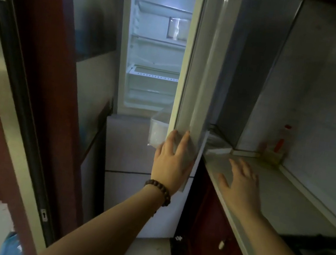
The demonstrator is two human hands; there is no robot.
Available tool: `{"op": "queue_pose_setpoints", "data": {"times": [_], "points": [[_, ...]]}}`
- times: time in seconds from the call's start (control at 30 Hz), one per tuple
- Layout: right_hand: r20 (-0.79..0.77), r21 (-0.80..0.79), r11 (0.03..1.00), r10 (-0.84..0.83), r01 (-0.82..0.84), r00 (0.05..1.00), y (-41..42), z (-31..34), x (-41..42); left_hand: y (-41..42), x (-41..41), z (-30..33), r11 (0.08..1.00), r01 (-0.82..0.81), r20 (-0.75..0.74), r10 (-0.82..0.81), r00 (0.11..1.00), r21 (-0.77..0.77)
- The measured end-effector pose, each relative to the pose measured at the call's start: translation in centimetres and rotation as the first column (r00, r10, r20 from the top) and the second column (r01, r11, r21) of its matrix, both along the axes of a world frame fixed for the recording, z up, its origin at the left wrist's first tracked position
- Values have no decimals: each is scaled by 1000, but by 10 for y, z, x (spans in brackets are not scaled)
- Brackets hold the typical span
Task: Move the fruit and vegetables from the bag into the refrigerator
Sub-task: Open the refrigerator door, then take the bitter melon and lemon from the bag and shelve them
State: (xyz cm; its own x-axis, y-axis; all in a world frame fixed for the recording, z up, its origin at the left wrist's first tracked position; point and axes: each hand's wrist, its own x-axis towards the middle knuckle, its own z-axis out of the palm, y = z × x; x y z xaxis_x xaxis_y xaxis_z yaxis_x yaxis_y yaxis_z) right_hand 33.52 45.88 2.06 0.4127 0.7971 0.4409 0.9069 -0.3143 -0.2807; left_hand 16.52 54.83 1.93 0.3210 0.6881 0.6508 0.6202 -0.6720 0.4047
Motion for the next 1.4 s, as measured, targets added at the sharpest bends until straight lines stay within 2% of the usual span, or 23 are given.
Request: {"op": "queue_pose_setpoints", "data": {"times": [0.13,0.2,0.27,0.37,0.47,0.6,0.87,1.13,1.4], "points": [[-38,34,996,-78,80,996,-23,12,20,-7,12,0,972,193,-72,-185,980,134],[-54,33,992,-117,119,992,-34,15,30,-3,17,1,966,210,-98,-197,976,149],[-80,28,986,-159,162,984,-47,15,38,7,22,3,979,162,-107,-150,983,121],[-124,25,974,-220,225,968,-65,12,48,22,32,4,991,130,-216,-121,969,27],[-157,-2,958,-283,286,946,-80,8,56,23,48,1,981,196,-307,-187,933,-3],[-148,-29,938,-347,346,926,-95,5,66,11,77,5,953,301,-338,-288,896,-16],[-151,-47,903,-430,428,890,-116,3,80,-5,138,21,900,429,-502,-410,762,-84],[-134,-31,874,-484,484,865,-123,7,93,-12,184,31,875,451,-563,-465,684,-175],[-138,-41,859,-511,511,848,-123,1,102,-11,204,30,864,465,-581,-483,655,-194]]}}
